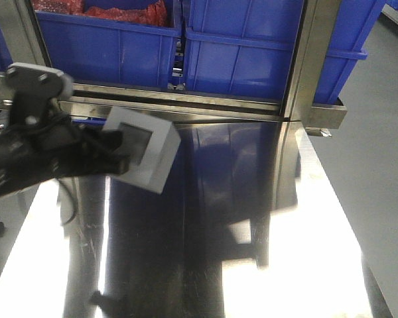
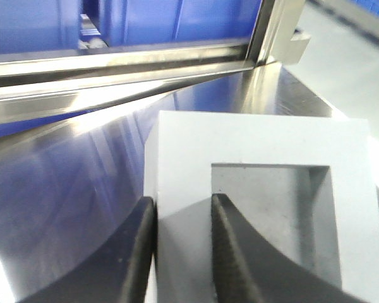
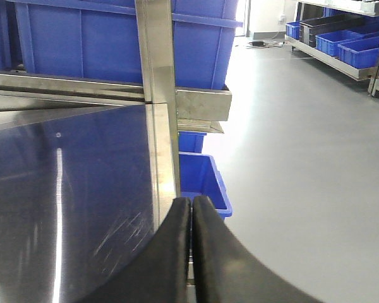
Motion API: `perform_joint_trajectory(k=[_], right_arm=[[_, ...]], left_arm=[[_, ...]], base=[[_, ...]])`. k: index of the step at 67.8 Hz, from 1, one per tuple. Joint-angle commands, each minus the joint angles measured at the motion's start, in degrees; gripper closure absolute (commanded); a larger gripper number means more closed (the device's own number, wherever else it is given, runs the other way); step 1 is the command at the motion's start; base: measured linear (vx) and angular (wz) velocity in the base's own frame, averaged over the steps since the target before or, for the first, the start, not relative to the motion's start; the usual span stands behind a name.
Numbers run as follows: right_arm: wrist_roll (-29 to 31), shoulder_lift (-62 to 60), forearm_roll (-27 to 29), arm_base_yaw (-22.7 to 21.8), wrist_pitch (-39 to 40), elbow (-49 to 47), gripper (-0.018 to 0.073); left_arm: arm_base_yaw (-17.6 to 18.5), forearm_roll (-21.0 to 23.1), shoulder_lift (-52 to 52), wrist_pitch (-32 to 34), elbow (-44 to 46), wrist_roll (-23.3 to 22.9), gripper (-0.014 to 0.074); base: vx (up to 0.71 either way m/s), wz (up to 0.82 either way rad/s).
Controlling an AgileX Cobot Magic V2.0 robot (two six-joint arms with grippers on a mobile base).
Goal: Sort gray base to blue bin
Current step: 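Lift the gray block with the left gripper toward the robot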
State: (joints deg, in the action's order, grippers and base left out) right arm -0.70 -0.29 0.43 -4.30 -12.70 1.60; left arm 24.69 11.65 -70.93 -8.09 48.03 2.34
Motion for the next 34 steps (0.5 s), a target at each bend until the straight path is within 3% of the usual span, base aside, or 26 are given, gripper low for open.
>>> perform_joint_trajectory(k=[1,34], right_arm=[[0.7,1.0,-0.4,-0.3,4.3,0.1,0.0564],[0.7,1.0,-0.4,-0.3,4.3,0.1,0.0564]], left_arm=[[0.3,0.4,8.3,7.5,-3.3,-0.7,0.0604],[0.3,0.5,39.6,20.1,-23.8,-0.7,0.0604]], base=[[0.00,0.00],[0.00,0.00]])
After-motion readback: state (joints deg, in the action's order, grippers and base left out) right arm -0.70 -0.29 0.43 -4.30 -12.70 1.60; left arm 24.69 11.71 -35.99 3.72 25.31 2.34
